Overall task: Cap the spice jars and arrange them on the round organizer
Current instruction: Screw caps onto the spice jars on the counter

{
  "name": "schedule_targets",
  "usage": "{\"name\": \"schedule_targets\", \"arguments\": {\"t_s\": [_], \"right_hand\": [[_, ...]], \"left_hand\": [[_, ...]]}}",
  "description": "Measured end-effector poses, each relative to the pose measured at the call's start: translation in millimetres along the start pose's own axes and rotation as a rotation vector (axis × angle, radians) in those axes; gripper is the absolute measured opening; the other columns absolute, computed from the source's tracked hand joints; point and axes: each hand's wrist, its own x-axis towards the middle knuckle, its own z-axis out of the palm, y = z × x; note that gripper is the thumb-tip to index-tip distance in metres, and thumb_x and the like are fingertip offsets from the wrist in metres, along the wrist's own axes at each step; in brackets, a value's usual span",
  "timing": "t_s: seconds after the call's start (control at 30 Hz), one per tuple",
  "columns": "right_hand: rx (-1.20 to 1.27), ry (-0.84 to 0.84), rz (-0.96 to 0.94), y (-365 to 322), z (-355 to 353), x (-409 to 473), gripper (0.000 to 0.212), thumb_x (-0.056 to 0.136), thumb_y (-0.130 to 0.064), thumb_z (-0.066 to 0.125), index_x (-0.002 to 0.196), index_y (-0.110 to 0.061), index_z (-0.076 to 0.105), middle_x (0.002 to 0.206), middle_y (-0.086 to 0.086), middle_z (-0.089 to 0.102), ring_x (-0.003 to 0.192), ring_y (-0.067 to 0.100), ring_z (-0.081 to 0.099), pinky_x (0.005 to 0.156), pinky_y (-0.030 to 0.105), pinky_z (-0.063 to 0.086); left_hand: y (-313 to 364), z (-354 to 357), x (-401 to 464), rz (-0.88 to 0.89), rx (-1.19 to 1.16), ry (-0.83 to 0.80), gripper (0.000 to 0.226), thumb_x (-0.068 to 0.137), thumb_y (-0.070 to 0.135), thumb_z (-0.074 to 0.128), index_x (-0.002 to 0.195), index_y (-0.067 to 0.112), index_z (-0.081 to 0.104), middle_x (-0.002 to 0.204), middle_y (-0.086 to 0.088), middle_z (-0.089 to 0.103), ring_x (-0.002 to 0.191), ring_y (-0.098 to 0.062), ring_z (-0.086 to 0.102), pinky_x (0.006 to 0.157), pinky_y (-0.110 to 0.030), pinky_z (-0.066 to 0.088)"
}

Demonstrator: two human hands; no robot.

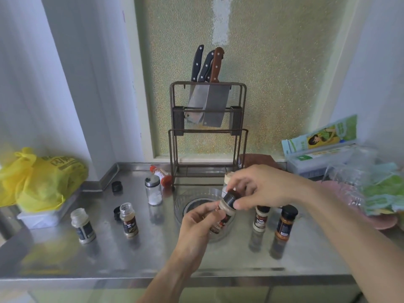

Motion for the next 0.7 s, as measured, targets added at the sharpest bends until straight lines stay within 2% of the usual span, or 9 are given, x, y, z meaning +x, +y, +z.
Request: {"name": "schedule_targets", "arguments": {"t_s": [0.1, 0.2, 0.23, 0.33, 0.43, 0.5, 0.57, 0.63, 0.7], "right_hand": [[-0.067, 0.002, 0.058, 0.0, 0.7, -2.0, 0.044, 0.084, -0.058, 0.073, 0.118, -0.031, 0.069, 0.093, -0.007, 0.079, 0.077, 0.005, 0.075, 0.082, 0.034, 0.062], [0.051, -0.019, 0.021, 1.9, 2.8, -3.0, 0.041, 0.084, -0.034, 0.081, 0.121, -0.030, 0.064, 0.098, -0.006, 0.076, 0.082, 0.015, 0.077, 0.080, 0.035, 0.062], [0.061, -0.012, 0.047, 3.0, 4.4, -2.7, 0.029, 0.088, -0.037, 0.077, 0.113, -0.025, 0.068, 0.090, -0.002, 0.078, 0.078, 0.018, 0.078, 0.077, 0.033, 0.063], [-0.047, 0.023, 0.115, 2.8, 5.6, -2.8, 0.041, 0.087, -0.061, 0.069, 0.111, -0.028, 0.070, 0.092, -0.005, 0.079, 0.078, 0.013, 0.077, 0.080, 0.030, 0.062], [0.047, 0.004, 0.032, 5.0, 6.1, -2.9, 0.038, 0.084, -0.036, 0.081, 0.117, -0.031, 0.065, 0.100, -0.007, 0.076, 0.082, 0.013, 0.077, 0.085, 0.041, 0.062], [0.029, 0.045, 0.073, 5.6, 9.3, -2.5, 0.028, 0.088, -0.047, 0.074, 0.103, -0.023, 0.071, 0.086, -0.001, 0.079, 0.072, 0.013, 0.078, 0.080, 0.038, 0.064], [-0.027, 0.077, 0.090, 6.8, 11.3, -2.3, 0.039, 0.084, -0.060, 0.072, 0.107, -0.028, 0.072, 0.092, -0.006, 0.079, 0.077, 0.008, 0.076, 0.081, 0.032, 0.062], [0.006, 0.042, 0.023, 9.3, 13.5, -2.6, 0.041, 0.079, -0.046, 0.083, 0.115, -0.036, 0.068, 0.104, -0.009, 0.075, 0.088, 0.008, 0.074, 0.086, 0.035, 0.060], [0.028, 0.062, 0.010, 15.1, 17.6, -2.5, 0.034, 0.076, -0.035, 0.086, 0.107, -0.034, 0.073, 0.096, -0.007, 0.077, 0.085, 0.009, 0.074, 0.086, 0.041, 0.061]], "left_hand": [[-2.0, -0.1, -1.4, -0.002, -0.001, -0.020, 0.040, 0.072, 0.018, 0.080, 0.107, -0.001, 0.077, 0.108, -0.024, 0.076, 0.098, -0.028, 0.067, 0.097, -0.043, 0.047], [-3.4, -1.1, -1.8, -0.003, 0.012, -0.024, 0.040, 0.073, 0.017, 0.080, 0.108, -0.001, 0.077, 0.107, -0.022, 0.077, 0.096, -0.026, 0.067, 0.095, -0.040, 0.048], [-4.0, -1.5, -1.8, -0.001, 0.021, -0.028, 0.043, 0.071, 0.020, 0.080, 0.109, -0.001, 0.077, 0.107, -0.022, 0.077, 0.096, -0.024, 0.067, 0.093, -0.036, 0.049], [-5.2, -1.9, -2.1, 0.006, 0.025, -0.034, 0.040, 0.072, 0.017, 0.079, 0.109, 0.000, 0.077, 0.106, -0.020, 0.078, 0.092, -0.020, 0.070, 0.087, -0.028, 0.052], [-7.0, -1.4, -2.9, 0.006, 0.024, -0.043, 0.032, 0.077, 0.011, 0.075, 0.108, 0.001, 0.078, 0.106, -0.020, 0.078, 0.094, -0.021, 0.071, 0.089, -0.031, 0.052], [-9.9, -1.0, -3.1, -0.002, 0.027, -0.040, 0.031, 0.077, 0.011, 0.077, 0.106, 0.005, 0.079, 0.106, -0.019, 0.079, 0.095, -0.022, 0.070, 0.089, -0.034, 0.050], [-12.6, 0.3, -2.9, -0.006, 0.032, -0.037, 0.032, 0.077, 0.012, 0.079, 0.108, 0.005, 0.079, 0.108, -0.020, 0.079, 0.097, -0.025, 0.069, 0.090, -0.037, 0.049], [-14.5, 0.2, -2.8, 0.002, 0.016, -0.043, 0.033, 0.077, 0.010, 0.079, 0.110, 0.005, 0.078, 0.110, -0.022, 0.078, 0.098, -0.026, 0.070, 0.090, -0.035, 0.050], [-16.4, -0.4, -3.5, 0.022, 0.064, -0.046, 0.033, 0.078, 0.011, 0.080, 0.111, 0.008, 0.078, 0.109, -0.020, 0.079, 0.094, -0.022, 0.070, 0.083, -0.030, 0.052]]}}
